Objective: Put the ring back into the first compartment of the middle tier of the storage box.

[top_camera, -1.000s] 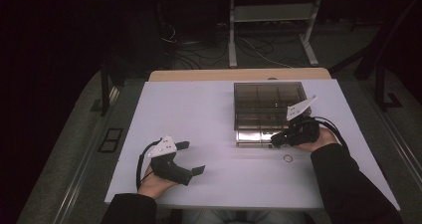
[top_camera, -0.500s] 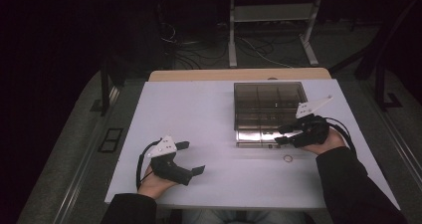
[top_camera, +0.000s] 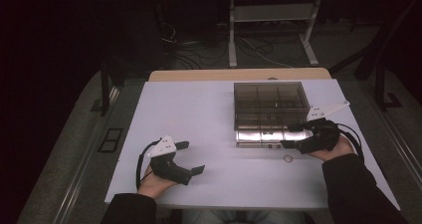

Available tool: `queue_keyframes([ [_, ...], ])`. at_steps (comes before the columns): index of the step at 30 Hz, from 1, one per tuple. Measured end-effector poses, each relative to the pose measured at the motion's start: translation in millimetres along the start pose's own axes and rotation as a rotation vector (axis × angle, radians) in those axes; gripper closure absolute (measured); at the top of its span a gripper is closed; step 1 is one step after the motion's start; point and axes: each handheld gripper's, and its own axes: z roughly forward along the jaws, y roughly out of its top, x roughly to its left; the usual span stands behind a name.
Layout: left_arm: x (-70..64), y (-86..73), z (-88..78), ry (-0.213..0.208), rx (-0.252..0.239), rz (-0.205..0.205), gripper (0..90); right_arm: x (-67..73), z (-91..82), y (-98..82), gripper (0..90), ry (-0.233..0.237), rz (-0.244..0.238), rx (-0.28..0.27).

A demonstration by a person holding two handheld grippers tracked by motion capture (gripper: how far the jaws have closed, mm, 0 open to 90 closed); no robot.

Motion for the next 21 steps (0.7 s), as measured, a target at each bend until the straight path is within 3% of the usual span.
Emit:
queue_keyframes([
  [7,1.1,-0.2,-1.1,0.003,-0.003,-0.004,0.0,9.5,0.3,-4.4,20.1,-0.013,0.027,0.007],
  [21,3.3,-0.2,-3.5,0.014,-0.001,-0.002,0.0,23.4,1.8,-14.8,18.9,-0.018,0.042,0.020],
])
